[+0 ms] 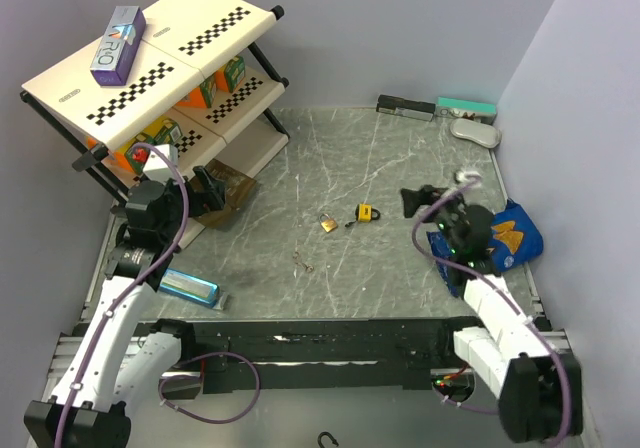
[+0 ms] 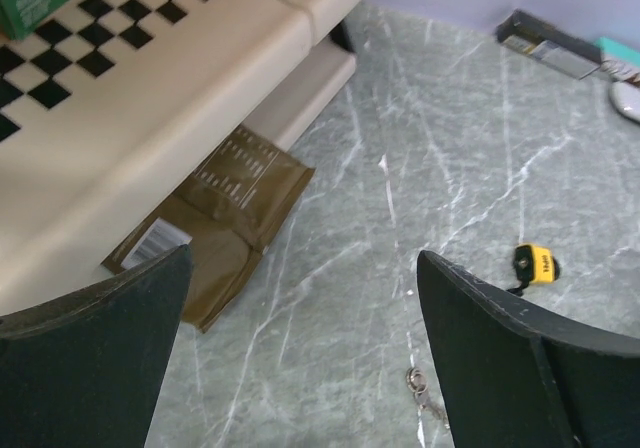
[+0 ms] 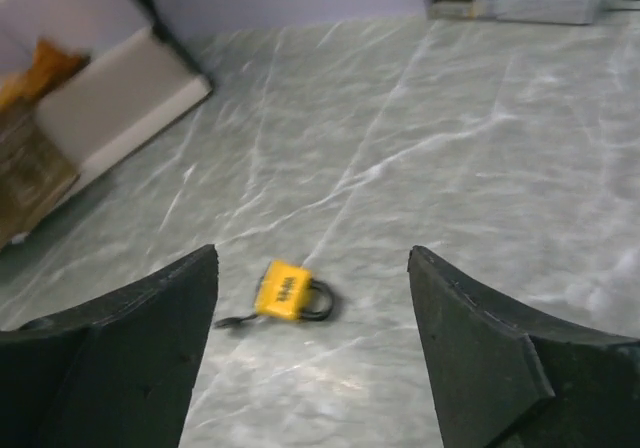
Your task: Unlock with the key
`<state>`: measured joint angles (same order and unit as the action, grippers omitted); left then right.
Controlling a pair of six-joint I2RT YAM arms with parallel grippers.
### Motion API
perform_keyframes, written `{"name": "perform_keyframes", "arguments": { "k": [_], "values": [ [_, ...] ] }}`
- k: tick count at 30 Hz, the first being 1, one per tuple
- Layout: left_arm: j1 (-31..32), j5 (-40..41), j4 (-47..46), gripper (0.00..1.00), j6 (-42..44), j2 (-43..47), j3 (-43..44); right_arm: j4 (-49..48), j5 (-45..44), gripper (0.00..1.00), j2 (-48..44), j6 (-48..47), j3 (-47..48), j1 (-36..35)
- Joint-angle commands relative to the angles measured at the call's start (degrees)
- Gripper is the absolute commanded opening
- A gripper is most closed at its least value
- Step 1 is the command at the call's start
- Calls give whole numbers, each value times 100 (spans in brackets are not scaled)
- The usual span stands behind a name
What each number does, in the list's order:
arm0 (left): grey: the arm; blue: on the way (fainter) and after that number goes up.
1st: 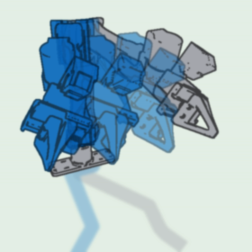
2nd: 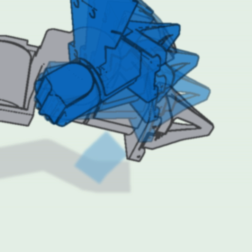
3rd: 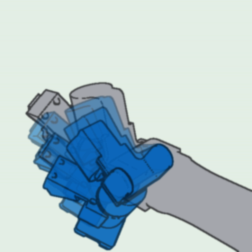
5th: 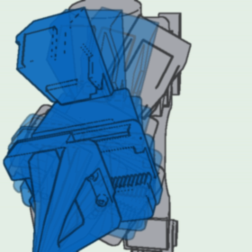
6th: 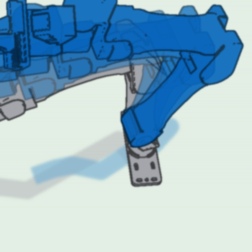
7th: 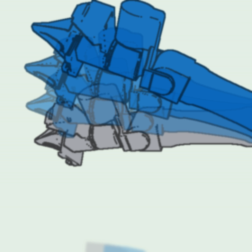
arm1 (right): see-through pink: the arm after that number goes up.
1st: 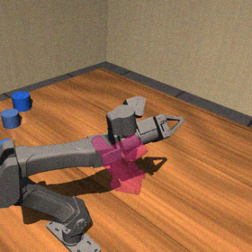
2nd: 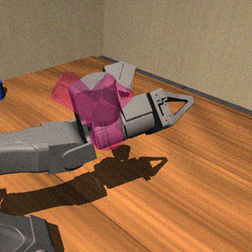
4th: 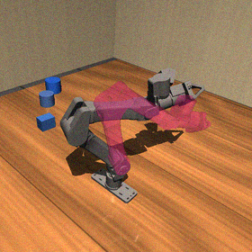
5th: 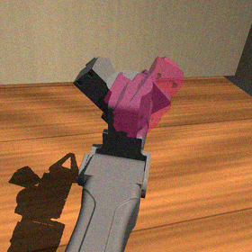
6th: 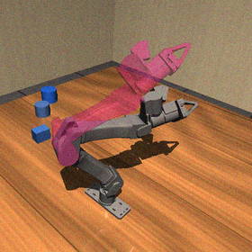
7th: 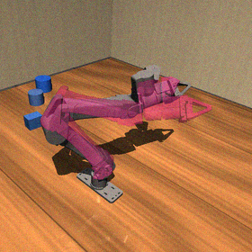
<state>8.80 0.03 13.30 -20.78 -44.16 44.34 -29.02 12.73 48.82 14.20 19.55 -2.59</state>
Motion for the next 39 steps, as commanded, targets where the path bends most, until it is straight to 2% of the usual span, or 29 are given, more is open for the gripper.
{"name": "perform_keyframes", "arguments": {
  "k": [1,6,10,11,18,24,39],
  "values": [
    [-36,234,129,99,-93,-66,146,1668,-767,82,417,-1089,1269,-1642],
    [-45,-213,50,99,65,-5,119,2864,-702,78,1286,-1174,2149,-2526],
    [-45,-232,24,99,74,13,93,3629,-1430,75,2104,-1367,2658,-3571],
    [-45,-232,32,99,82,22,93,3727,-1579,74,2497,-1358,2877,-3895],
    [-1,-118,41,99,100,83,75,4167,-1510,72,3809,-1095,3730,-4934],
    [34,-74,32,99,117,101,66,4404,-1607,67,4364,-884,3925,-5050],
    [96,-74,41,100,170,92,58,4562,-1493,63,4347,-1024,3731,-4645]
  ]
}}
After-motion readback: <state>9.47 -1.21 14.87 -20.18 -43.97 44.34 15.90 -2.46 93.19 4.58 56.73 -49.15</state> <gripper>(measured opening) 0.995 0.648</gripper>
